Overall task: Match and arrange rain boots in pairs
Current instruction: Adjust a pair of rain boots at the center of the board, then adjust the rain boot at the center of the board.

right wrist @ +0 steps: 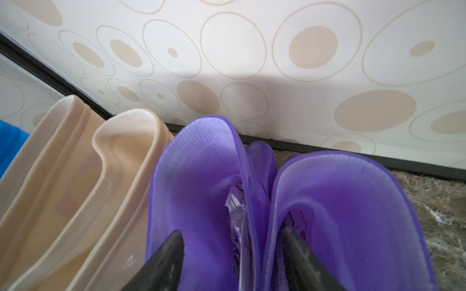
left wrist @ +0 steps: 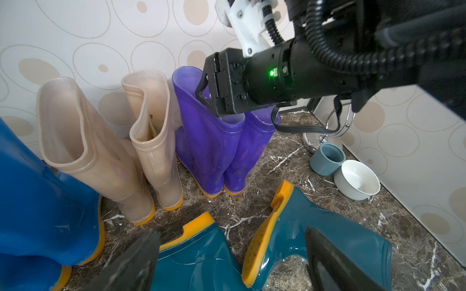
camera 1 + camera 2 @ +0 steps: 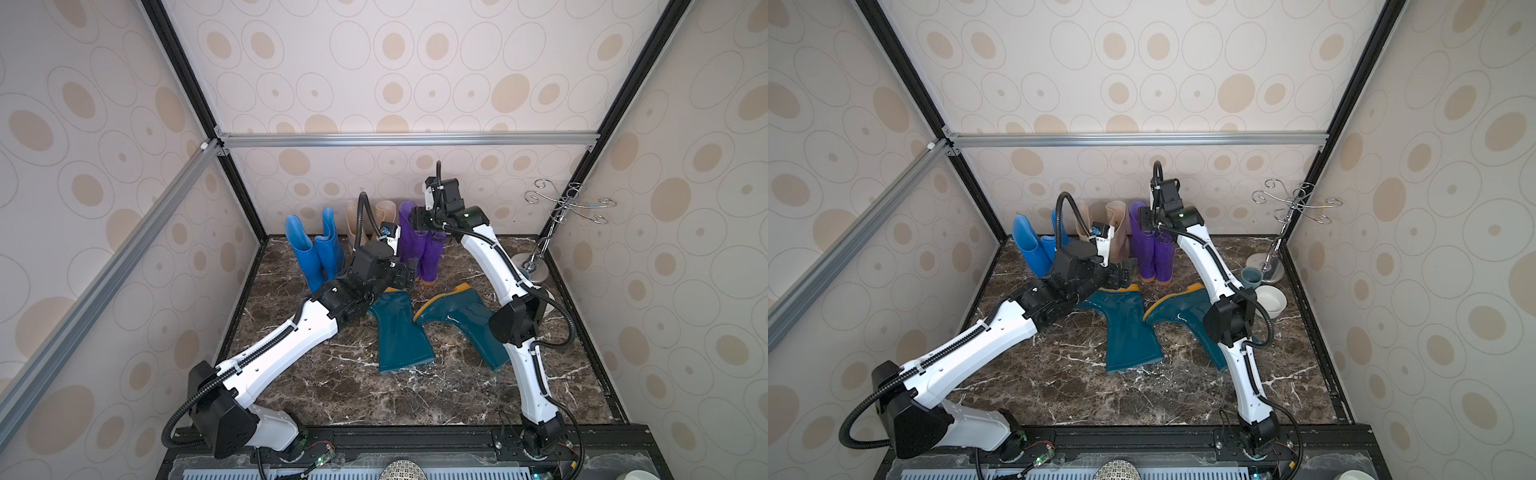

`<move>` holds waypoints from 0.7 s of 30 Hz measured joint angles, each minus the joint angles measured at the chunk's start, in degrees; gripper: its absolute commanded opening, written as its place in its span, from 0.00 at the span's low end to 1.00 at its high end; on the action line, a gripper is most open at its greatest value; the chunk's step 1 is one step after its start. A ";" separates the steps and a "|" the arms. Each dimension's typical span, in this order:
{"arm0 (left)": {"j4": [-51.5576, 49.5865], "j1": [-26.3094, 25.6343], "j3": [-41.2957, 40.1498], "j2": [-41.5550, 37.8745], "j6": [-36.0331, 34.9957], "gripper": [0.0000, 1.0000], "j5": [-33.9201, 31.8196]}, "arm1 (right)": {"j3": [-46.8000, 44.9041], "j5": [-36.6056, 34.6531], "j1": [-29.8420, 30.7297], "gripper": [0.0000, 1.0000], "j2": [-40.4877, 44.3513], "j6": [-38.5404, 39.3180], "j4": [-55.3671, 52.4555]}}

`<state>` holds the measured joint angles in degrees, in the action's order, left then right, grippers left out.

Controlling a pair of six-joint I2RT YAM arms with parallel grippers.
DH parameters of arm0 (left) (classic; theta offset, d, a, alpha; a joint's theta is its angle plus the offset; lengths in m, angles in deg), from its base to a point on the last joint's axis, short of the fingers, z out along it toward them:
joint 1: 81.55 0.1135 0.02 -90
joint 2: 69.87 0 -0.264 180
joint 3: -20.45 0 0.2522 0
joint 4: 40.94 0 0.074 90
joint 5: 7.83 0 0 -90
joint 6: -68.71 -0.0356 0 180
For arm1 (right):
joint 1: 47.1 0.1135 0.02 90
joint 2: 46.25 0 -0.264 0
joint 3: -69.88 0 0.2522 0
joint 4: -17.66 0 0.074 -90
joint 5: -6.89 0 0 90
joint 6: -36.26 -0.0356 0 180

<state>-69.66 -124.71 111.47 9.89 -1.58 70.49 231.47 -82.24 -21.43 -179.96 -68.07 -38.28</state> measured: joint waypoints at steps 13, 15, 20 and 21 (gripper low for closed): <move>-0.55 0.00 -1.79 -2.03 -0.87 0.90 -0.09 | -7.48 -6.01 0.04 0.84 19.56 6.51 -4.57; -0.57 0.00 -2.21 -2.25 -1.05 0.90 0.15 | -12.28 -7.37 0.04 0.84 25.16 7.39 -5.77; -0.13 0.00 -3.28 -2.34 -1.14 0.90 1.66 | -25.75 -10.05 0.04 0.84 38.51 8.15 -8.96; -0.04 0.00 -3.63 -2.34 -1.14 0.90 2.05 | -28.87 -10.62 0.04 0.84 41.22 8.00 -9.75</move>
<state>-69.71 -124.71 107.84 7.55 -2.72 72.55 202.59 -92.87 -21.39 -138.74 -60.07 -48.03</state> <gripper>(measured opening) 0.898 0.844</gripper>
